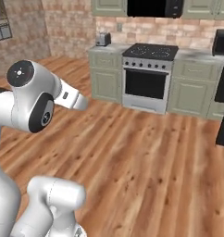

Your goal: There is a bowl on the dining counter. Grab a lemon wedge from the fridge and place it in the bowl. Then get the liquor bottle and glass cup from the cabinet and place them next to the bowl.

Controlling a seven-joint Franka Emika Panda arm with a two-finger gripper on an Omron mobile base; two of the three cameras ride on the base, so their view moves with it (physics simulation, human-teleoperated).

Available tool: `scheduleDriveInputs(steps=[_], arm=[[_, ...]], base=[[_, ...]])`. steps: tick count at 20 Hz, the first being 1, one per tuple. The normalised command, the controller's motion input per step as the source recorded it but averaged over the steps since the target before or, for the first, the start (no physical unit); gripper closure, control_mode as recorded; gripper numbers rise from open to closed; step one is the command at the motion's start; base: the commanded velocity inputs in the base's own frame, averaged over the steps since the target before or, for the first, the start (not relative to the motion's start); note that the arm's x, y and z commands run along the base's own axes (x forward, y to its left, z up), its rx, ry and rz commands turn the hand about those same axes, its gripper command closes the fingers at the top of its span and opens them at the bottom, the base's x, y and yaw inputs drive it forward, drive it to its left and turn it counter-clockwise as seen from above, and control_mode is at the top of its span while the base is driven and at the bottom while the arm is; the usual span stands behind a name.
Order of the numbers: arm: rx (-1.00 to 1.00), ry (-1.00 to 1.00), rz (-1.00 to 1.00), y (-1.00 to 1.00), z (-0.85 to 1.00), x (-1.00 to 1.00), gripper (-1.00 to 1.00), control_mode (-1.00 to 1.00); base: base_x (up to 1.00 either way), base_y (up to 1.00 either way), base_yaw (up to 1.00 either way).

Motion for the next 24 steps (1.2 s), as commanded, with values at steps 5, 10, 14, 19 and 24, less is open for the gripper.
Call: scheduleDriveInputs(steps=[5,10,14,19,24], arm=[[0.00,0.00,0.00,0.00,0.00,0.00,-1.00,1.00],[0.00,0.00,0.00,0.00,0.00,0.00,-1.00,1.00],[0.00,0.00,0.00,0.00,0.00,0.00,-1.00,1.00],[0.00,0.00,0.00,0.00,0.00,0.00,-1.00,1.00],[0.00,0.00,0.00,0.00,0.00,0.00,-1.00,1.00]], base=[[1.00,-0.39,0.36],[1.00,-0.32,0.39],[1.00,-0.28,0.38],[1.00,-0.21,0.42],[1.00,-0.22,0.48]])
